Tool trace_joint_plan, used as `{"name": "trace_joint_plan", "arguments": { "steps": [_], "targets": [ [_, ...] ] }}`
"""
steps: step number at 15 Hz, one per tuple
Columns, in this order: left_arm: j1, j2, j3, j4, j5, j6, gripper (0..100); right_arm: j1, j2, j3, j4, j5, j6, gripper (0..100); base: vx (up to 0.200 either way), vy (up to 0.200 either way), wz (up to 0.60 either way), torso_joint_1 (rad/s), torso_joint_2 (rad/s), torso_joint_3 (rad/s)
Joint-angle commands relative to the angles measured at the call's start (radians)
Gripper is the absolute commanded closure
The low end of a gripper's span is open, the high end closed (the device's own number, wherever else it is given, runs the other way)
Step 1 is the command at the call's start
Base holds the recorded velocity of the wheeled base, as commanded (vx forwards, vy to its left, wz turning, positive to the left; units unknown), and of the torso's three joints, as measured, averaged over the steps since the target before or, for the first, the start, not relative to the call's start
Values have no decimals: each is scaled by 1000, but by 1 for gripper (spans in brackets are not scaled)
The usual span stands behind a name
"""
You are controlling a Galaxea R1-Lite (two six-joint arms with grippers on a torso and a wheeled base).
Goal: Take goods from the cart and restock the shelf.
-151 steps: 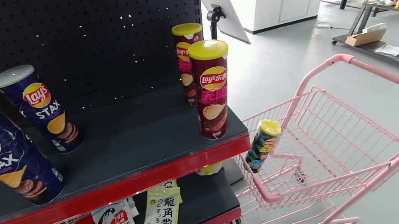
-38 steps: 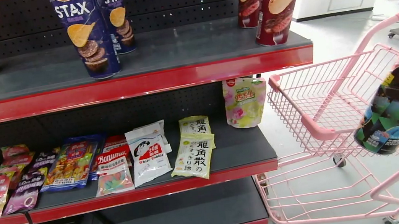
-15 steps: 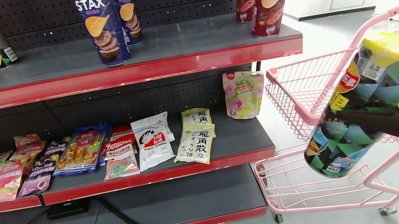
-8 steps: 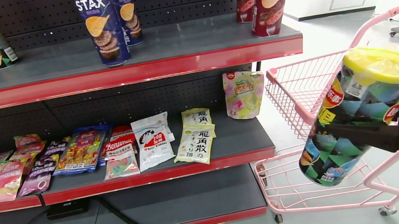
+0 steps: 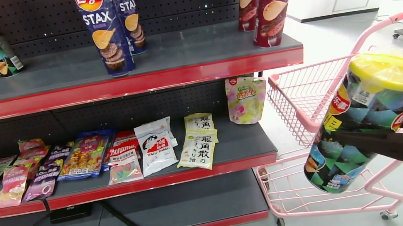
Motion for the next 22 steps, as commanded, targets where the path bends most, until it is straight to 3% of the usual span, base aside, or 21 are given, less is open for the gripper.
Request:
{"name": "trace_joint_plan", "arguments": {
  "steps": [1, 14, 22],
  "targets": [
    [0, 3, 3, 0, 0, 1, 0, 2, 4, -3, -1, 1, 0, 100, 0, 0, 0, 110, -466, -354],
    [0, 30, -10, -2, 0, 1, 0, 28, 7, -3, 1, -2, 0, 100, 0, 0, 0, 178, -545, -368],
    [0, 26, -20, -2, 0, 1, 0, 40, -2, 3, 1, 3, -34, 100, 0, 200, 0, 35, -66, -43]
  ]
}}
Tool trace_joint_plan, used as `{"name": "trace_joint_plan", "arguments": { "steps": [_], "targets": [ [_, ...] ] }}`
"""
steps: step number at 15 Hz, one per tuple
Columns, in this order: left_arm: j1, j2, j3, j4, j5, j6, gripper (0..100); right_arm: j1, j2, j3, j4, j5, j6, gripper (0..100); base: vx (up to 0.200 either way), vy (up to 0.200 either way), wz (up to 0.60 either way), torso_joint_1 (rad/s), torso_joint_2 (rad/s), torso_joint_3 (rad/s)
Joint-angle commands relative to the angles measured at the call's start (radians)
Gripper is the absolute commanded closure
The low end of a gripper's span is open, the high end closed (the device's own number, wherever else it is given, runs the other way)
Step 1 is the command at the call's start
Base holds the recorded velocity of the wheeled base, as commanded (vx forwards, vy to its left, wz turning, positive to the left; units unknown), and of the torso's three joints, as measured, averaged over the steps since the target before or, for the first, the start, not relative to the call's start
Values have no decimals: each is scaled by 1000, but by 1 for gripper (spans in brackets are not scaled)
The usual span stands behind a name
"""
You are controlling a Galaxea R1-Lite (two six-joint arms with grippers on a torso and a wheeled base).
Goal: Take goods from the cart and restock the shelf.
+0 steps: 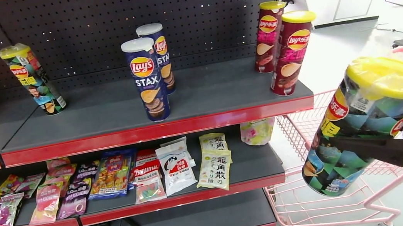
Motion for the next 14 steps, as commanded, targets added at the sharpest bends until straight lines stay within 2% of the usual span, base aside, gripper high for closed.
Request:
{"name": "trace_joint_plan", "arguments": {
  "steps": [1, 4, 14],
  "targets": [
    [0, -1, -5, 0, 1, 1, 0, 15, 0, -5, -1, -1, 3, 100, 0, 200, 0, 7, 7, -2],
    [0, -3, -13, 0, 1, 7, 0, 47, 9, -8, -3, -3, 1, 100, 0, 200, 0, 2, 4, 4],
    [1, -24, -16, 1, 4, 15, 0, 53, -6, -10, -1, -6, -1, 100, 0, 200, 0, 4, 1, 2]
  ]
}}
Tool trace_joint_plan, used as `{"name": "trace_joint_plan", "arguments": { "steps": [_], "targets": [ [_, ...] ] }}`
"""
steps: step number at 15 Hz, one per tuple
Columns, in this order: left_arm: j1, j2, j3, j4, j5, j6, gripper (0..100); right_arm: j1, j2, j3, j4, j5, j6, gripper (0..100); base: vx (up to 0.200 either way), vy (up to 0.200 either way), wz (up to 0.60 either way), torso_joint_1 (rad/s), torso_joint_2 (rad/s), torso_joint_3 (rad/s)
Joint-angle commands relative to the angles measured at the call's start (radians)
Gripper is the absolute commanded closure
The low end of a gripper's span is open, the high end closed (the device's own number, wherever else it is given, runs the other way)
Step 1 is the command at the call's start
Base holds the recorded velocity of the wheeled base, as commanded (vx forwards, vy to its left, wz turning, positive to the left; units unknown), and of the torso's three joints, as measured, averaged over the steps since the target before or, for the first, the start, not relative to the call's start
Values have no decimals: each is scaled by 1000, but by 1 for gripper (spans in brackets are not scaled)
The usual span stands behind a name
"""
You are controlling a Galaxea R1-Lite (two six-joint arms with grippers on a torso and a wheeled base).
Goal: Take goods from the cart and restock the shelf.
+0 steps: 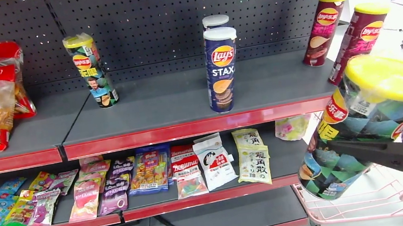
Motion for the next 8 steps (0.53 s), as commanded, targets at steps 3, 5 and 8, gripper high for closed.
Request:
{"name": "trace_joint_plan", "arguments": {
  "steps": [3, 5, 8],
  "targets": [
    [1, -14, 2, 1, 2, 9, 0, 31, -10, 0, 0, 2, 0, 100, 0, 200, 0, 1, 4, 2],
    [1, -13, 0, 0, 2, 11, 0, 61, -12, 0, 2, 2, 0, 100, 0, 200, 0, 5, 7, 0],
    [1, -13, 0, 1, 2, 11, 0, 70, -4, 6, 2, 8, -2, 100, 0, 200, 0, 5, 1, -1]
  ]
}}
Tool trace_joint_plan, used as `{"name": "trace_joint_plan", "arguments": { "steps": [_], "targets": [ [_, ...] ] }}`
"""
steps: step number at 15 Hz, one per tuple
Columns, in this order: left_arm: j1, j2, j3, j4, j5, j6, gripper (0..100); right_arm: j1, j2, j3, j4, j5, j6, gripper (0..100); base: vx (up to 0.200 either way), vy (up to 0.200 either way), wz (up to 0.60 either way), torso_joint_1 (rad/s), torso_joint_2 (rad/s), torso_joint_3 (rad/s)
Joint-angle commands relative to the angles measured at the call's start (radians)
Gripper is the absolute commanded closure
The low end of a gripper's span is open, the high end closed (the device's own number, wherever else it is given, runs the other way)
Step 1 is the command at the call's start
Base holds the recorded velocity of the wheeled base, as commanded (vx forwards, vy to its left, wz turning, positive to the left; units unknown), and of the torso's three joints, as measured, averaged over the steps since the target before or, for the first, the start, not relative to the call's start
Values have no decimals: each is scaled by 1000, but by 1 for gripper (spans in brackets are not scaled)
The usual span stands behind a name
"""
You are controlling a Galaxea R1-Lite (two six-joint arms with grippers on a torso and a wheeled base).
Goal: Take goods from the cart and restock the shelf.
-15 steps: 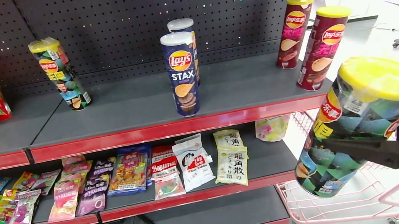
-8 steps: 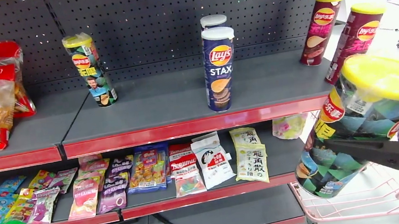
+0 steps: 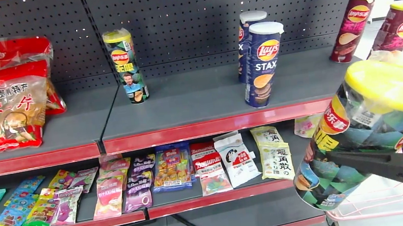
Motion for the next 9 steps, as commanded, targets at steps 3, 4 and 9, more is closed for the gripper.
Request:
{"name": "trace_joint_plan", "arguments": {
  "steps": [3, 4, 9],
  "targets": [
    [0, -2, 0, -1, 0, 0, 0, 50, 7, 4, -1, -1, -1, 100, 0, 200, 0, 2, 1, 5],
    [-2, 0, -1, -1, 0, 0, 0, 67, 9, 4, -1, -6, -1, 100, 0, 200, 0, 2, 12, 7],
    [0, -2, -4, -1, 0, 6, 0, 88, 5, 10, 1, -7, -3, 100, 0, 200, 0, 2, 4, 4]
  ]
}}
